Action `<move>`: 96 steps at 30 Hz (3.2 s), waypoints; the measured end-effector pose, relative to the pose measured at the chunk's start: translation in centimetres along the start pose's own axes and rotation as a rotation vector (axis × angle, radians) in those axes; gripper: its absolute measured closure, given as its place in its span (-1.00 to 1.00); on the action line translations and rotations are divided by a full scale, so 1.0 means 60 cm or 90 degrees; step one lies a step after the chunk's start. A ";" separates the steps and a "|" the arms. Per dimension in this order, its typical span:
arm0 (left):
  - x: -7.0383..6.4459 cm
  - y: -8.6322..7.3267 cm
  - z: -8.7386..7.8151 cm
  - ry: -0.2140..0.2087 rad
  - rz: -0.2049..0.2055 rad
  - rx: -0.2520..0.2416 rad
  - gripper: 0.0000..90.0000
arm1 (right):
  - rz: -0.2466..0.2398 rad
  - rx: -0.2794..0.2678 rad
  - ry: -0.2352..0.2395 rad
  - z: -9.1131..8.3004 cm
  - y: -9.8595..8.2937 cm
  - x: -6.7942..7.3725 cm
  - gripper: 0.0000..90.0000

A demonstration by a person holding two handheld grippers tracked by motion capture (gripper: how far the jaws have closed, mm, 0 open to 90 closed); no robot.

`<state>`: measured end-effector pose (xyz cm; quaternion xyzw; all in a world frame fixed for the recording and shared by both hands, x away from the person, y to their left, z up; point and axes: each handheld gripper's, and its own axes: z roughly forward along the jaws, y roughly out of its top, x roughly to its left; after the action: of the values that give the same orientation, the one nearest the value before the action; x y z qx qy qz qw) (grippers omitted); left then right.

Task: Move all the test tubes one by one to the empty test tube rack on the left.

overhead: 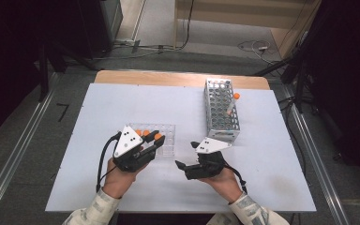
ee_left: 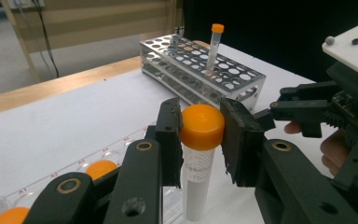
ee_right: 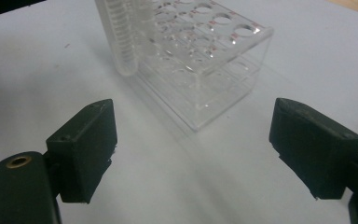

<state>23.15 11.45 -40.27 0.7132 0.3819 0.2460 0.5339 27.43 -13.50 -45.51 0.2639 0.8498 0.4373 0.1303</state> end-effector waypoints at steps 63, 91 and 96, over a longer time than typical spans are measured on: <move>0.040 -0.029 0.046 0.078 -0.002 0.035 0.53 | 0.023 0.010 -0.025 -0.008 -0.014 -0.011 -0.59; 0.014 -0.025 0.022 0.086 -0.025 0.004 -0.64 | 0.107 -0.034 -0.182 -0.072 -0.012 -0.100 -0.47; 0.019 -0.030 0.019 0.092 -0.034 0.004 -0.64 | 0.129 -0.049 -0.209 -0.087 -0.012 -0.128 -0.46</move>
<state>24.16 12.00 -42.41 0.6846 0.4396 0.2813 0.5088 31.18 -21.68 -43.15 0.4103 0.7691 0.4314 0.2324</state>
